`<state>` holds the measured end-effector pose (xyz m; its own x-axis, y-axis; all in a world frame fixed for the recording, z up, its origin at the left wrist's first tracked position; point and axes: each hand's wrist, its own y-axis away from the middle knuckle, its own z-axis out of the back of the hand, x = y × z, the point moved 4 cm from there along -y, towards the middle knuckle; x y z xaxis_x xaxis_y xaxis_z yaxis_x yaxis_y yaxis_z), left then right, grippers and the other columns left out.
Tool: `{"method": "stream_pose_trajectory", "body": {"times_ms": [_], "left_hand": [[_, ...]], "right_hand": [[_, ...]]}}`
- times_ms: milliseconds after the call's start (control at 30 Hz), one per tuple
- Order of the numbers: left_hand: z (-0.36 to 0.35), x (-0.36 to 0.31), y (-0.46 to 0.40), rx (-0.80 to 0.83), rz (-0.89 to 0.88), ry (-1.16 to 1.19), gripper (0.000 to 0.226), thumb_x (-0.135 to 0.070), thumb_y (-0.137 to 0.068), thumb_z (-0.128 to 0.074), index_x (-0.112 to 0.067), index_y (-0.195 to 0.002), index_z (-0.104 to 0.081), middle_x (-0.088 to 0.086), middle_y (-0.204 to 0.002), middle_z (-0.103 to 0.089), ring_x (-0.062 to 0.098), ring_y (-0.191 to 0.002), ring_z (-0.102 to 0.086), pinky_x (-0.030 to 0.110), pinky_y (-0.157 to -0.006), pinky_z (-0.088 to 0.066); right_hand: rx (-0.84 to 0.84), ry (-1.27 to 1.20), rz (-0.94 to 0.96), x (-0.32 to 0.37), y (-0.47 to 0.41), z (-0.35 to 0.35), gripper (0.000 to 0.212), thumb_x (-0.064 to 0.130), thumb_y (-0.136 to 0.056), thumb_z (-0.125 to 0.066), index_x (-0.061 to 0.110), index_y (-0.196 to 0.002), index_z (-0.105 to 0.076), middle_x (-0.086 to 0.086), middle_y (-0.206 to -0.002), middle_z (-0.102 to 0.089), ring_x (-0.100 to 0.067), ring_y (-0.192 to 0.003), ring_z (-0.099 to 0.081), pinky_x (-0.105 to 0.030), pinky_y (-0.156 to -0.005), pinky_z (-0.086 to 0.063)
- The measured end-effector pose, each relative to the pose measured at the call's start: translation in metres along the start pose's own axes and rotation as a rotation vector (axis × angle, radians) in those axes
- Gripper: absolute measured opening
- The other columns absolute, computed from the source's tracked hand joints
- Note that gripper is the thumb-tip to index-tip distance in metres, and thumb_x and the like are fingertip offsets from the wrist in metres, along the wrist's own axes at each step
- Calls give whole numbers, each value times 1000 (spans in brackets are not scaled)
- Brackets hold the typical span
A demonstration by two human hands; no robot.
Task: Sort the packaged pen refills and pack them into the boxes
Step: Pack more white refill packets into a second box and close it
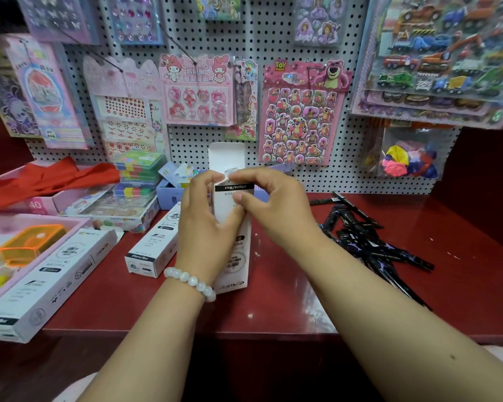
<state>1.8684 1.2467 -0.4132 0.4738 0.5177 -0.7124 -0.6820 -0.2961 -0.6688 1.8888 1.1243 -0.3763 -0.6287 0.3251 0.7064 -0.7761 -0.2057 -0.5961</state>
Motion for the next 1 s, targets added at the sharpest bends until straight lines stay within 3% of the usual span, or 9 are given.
{"method": "stream_pose_trajectory", "body": {"times_ms": [67,167,300,400,500,700,767,867,1000], "left_hand": [[2,3,-2,7,-7,-4,38,-36,-78,-68,-43,-102,-40,-5,-110,-55,16,-98,-58,42,-81,-51],[3,5,-2,28,-38,-30,38,-30,-79,-71,-38,-100,-40,-3,-109,-54,19,-97,-59,37,-80,-51],[2,10,-4,54,-39,-11,33,-42,-79,-64,-39,-102,-40,-5,-109,-54,19,-98,-59,44,-78,-53],[4,9,-4,57,-76,-25,29,-46,-85,-56,-34,-107,-41,-6,-112,-53,18,-102,-57,46,-81,-52],[5,5,-4,57,-106,-42,27,-43,-88,-53,-30,-108,-41,-6,-112,-52,17,-103,-56,43,-82,-51],[7,7,-3,43,-24,37,55,-39,-80,-63,-23,-123,-32,-3,-114,-51,10,-97,-58,38,-84,-51],[7,5,-4,88,-30,64,65,-39,-80,-64,-35,-132,-26,-1,-116,-53,14,-96,-62,35,-81,-53],[6,6,-8,154,-74,58,37,-47,-83,-58,-50,-116,-40,-10,-116,-53,18,-96,-63,38,-79,-53],[6,8,-8,139,-82,82,14,-54,-88,-42,-52,-101,-48,-4,-87,-53,8,-72,-51,22,-64,-38]], "right_hand": [[-70,-98,29,-2,-2,1,21,8,-78,-70,17,-97,-69,5,-99,-68,-7,-97,-64,-25,-92,-49],[-188,-287,-66,-6,-14,8,12,18,-88,-65,15,-98,-60,3,-88,-61,-5,-74,-60,-19,-71,-49],[-27,-293,-276,-14,-32,0,33,39,-97,-44,18,-116,-60,4,-81,-54,0,-55,-49,-21,-60,-44],[-21,-362,-247,-15,-33,-3,25,39,-95,-49,19,-94,-63,1,-73,-50,-5,-55,-44,-24,-56,-42],[-55,-392,-133,-15,-31,-3,14,21,-90,-61,22,-77,-57,7,-69,-52,-1,-55,-47,-19,-52,-42],[37,-351,-20,-20,-23,-1,12,16,-84,-65,26,-80,-59,7,-84,-59,-11,-75,-49,-21,-68,-44],[76,-342,0,-20,-23,2,8,19,-82,-62,27,-82,-62,5,-88,-60,-13,-79,-50,-19,-70,-46],[145,-378,-6,-22,-24,6,7,16,-80,-60,22,-83,-64,-6,-94,-59,-18,-81,-52,-21,-68,-48],[206,-383,43,-20,-26,9,9,9,-81,-59,16,-82,-63,-5,-91,-61,-21,-83,-54,-26,-67,-47]]}}
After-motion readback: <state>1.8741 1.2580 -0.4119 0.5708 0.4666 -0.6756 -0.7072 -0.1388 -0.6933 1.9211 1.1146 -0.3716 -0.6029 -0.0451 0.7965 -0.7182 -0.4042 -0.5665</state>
